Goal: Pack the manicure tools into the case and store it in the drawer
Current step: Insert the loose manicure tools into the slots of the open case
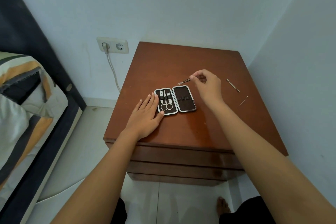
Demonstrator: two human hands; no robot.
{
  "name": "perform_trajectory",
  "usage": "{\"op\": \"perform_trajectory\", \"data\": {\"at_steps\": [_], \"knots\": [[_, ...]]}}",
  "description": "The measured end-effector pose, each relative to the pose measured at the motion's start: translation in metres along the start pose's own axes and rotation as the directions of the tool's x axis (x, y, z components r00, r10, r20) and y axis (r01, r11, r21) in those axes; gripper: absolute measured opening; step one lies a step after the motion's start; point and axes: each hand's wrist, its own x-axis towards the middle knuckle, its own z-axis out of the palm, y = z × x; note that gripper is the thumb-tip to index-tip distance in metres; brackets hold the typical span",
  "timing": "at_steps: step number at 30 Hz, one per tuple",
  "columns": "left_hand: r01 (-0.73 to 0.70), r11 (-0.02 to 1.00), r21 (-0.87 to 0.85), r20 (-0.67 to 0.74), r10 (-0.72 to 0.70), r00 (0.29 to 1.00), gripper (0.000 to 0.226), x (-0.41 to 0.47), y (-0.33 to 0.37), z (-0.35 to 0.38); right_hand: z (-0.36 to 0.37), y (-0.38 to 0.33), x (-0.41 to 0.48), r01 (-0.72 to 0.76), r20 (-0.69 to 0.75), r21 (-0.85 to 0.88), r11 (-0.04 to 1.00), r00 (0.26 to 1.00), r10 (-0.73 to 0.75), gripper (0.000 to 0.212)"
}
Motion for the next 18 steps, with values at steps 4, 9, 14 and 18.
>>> {"op": "perform_trajectory", "data": {"at_steps": [4, 9, 14, 18], "knots": [[0.000, 1.000, 0.004, -0.013, 0.000, 1.000, 0.062, 0.000, 0.000, 0.001, 0.003, 0.001, 0.004, -0.034, 0.037, 0.035, 0.999, 0.999, 0.033, 0.008], [-0.005, 1.000, 0.010, -0.027, 0.005, 1.000, 0.063, 0.000, 0.000, 0.001, 0.006, 0.003, 0.010, -0.057, 0.100, 0.043, 0.997, 0.994, 0.053, 0.004], [-0.009, 1.000, 0.012, -0.039, 0.010, 0.999, 0.062, -0.001, -0.001, 0.002, 0.012, 0.003, 0.023, 0.032, 0.205, -0.103, 0.994, 0.979, -0.011, 0.023], [-0.015, 1.000, 0.014, -0.048, 0.015, 0.999, 0.062, -0.001, -0.001, 0.002, 0.020, 0.000, 0.028, 0.092, 0.284, -0.140, 0.986, 0.958, -0.049, 0.034]]}}
